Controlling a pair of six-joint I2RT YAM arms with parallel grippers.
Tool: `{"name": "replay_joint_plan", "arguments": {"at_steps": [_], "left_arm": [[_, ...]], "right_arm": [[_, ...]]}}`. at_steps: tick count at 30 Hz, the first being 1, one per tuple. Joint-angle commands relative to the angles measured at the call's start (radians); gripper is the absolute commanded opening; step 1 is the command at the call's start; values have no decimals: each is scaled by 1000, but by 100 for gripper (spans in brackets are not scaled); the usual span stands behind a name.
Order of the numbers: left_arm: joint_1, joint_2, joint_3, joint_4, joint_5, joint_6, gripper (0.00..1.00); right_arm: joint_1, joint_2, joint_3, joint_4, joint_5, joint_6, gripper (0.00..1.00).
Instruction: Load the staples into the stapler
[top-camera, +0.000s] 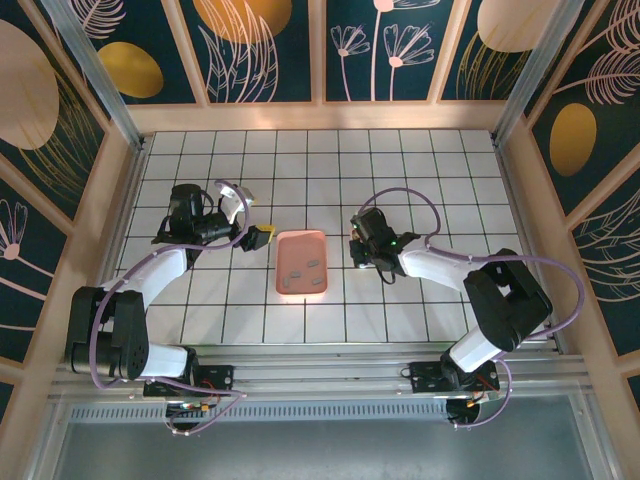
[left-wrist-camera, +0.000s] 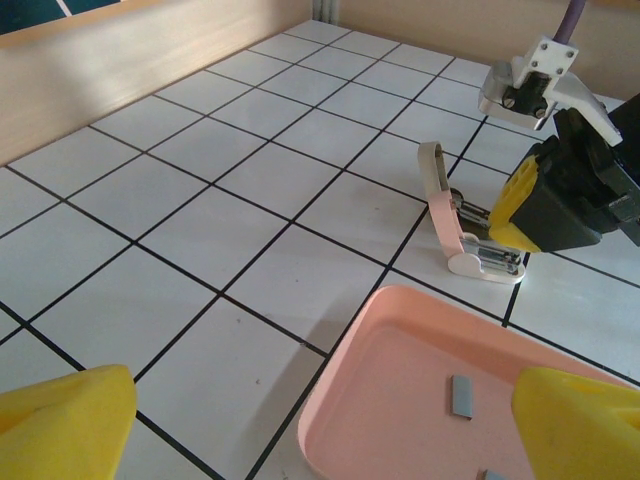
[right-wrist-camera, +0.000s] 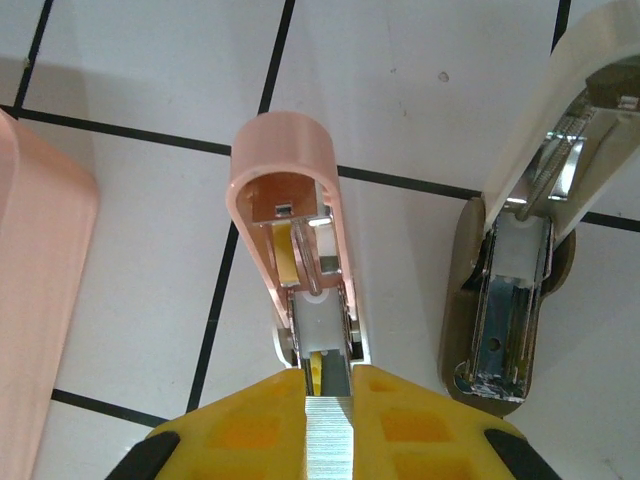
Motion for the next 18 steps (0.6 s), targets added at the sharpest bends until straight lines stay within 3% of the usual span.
{"name": "replay_joint_plan", "arguments": {"at_steps": [1,18], "left_arm": [[-11,2,28,-18,30,28,96],[-16,-1,27,-22,30,31,95]], "right_arm": [[-9,-24,-17,24,13,-21,14],[-9,0,2,35,-1,-84,14]]}}
